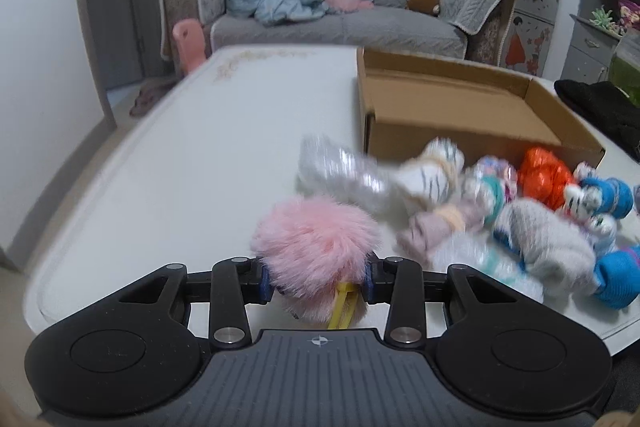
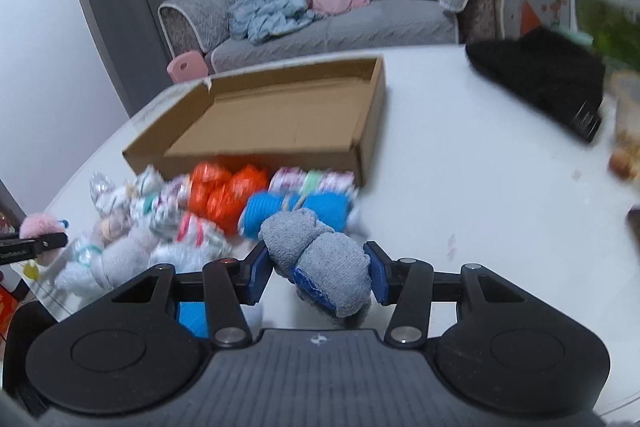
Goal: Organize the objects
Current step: 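Carry pom-pom toy and grey sock roll into the box and release both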
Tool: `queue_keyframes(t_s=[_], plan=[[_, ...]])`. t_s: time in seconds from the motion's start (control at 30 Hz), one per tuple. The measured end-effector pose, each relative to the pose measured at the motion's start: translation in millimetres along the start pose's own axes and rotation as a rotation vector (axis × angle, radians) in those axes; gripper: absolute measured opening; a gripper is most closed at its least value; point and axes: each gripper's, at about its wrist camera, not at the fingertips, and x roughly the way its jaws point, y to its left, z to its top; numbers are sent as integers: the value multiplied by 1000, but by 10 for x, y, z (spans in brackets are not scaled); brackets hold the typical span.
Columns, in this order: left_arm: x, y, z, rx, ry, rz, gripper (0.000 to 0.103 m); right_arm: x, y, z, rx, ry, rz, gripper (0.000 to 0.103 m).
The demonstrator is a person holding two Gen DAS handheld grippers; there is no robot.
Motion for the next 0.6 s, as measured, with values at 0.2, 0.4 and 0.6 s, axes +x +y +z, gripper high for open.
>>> queue_keyframes(t_s=[0.2, 0.4, 0.6], plan=[[-40, 17, 587, 17, -63, -24, 45, -95, -60, 525, -38, -81, -4, 46], [176, -173, 1163, 14, -95, -72, 45, 143, 76, 986, -68, -138, 32, 46], [563, -520, 1563, 53, -98, -109, 45, 590, 277, 1227, -76, -130, 97, 46]])
